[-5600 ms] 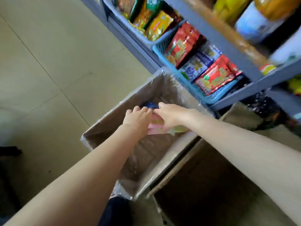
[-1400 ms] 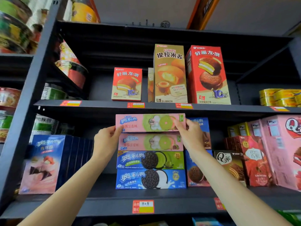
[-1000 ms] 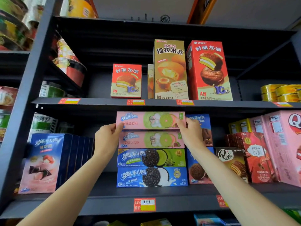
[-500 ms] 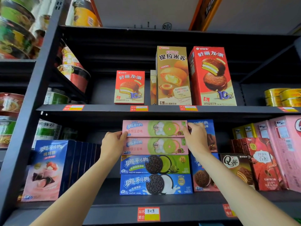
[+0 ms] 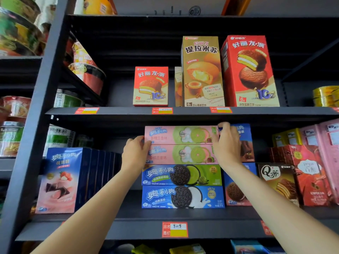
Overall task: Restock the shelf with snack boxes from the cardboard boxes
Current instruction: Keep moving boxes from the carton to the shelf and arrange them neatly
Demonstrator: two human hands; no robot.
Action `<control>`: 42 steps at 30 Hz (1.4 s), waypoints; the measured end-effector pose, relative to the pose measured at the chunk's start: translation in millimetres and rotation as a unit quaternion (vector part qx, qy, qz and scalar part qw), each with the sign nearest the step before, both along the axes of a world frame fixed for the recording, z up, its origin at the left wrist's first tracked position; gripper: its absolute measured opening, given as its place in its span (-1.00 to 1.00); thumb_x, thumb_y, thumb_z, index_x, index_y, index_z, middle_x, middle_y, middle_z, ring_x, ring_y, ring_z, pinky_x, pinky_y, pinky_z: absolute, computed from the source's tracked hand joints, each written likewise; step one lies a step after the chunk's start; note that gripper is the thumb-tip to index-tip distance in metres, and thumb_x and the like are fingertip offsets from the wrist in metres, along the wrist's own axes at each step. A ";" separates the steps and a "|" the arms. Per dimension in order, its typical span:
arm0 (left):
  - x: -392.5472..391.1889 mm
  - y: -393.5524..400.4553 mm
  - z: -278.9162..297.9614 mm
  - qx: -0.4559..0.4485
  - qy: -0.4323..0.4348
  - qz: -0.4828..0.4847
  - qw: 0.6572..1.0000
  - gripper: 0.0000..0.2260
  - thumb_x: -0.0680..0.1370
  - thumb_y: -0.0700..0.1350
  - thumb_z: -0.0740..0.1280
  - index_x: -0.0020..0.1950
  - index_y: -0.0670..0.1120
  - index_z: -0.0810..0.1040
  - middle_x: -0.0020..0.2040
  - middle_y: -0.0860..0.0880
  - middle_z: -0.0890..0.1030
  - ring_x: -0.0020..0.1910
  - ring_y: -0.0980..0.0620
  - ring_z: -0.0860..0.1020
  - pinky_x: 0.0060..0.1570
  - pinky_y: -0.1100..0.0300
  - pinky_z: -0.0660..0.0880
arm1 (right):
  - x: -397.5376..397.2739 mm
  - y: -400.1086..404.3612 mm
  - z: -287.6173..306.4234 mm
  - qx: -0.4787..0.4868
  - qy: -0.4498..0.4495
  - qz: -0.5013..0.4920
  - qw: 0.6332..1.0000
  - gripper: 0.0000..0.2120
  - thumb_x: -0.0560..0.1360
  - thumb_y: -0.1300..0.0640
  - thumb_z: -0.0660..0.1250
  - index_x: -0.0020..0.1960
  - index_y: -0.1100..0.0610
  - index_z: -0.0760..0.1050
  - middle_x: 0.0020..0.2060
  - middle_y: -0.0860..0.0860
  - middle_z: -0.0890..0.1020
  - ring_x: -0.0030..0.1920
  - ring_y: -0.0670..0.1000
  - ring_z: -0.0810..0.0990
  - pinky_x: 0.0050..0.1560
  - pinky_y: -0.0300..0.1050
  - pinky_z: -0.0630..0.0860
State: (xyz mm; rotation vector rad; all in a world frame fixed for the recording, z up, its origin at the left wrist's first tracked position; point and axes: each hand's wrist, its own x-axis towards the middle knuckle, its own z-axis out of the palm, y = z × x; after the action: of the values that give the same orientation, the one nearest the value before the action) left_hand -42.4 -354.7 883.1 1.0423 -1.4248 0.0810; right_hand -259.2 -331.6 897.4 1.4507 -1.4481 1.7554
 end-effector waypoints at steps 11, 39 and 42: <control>25.4 48.7 -71.8 -0.183 -0.032 0.034 0.982 -0.82 0.55 -0.28 0.17 0.13 -0.20 0.45 -0.04 0.00 0.39 -0.09 -0.03 0.45 -0.08 0.20 0.32 | 68.3 23.5 -59.0 -0.191 0.010 0.145 0.971 -0.79 0.44 0.36 0.18 0.08 0.27 0.42 0.00 0.15 0.43 0.01 0.11 0.45 0.10 -0.09 0.35; 412.2 399.3 -983.0 0.721 0.039 0.181 0.667 -0.71 0.54 -0.22 0.16 0.25 -0.21 0.34 0.19 -0.20 0.42 0.19 -0.23 0.44 0.14 -0.03 0.36 | 482.8 243.7 -1051.3 0.683 0.478 0.355 0.424 -0.63 0.51 -0.01 0.26 0.22 0.17 0.33 0.19 0.13 0.36 0.25 0.17 0.34 0.21 0.01 0.33; 424.0 402.1 -1066.0 0.734 0.015 0.162 0.660 -0.68 0.56 -0.18 0.16 0.32 -0.16 0.29 0.21 -0.15 0.39 0.21 -0.19 0.42 0.11 0.03 0.33 | 523.7 232.3 -1136.5 0.670 0.517 0.335 0.414 -0.45 0.47 -0.07 0.32 0.34 0.16 0.24 0.30 0.16 0.31 0.33 0.20 0.28 0.31 0.08 0.29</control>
State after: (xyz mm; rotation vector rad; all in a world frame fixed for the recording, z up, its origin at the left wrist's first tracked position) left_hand 381.6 47.5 -182.8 2.5828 -1.0542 -1.0065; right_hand 264.5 -99.3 -239.0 3.1458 -1.2759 -1.0350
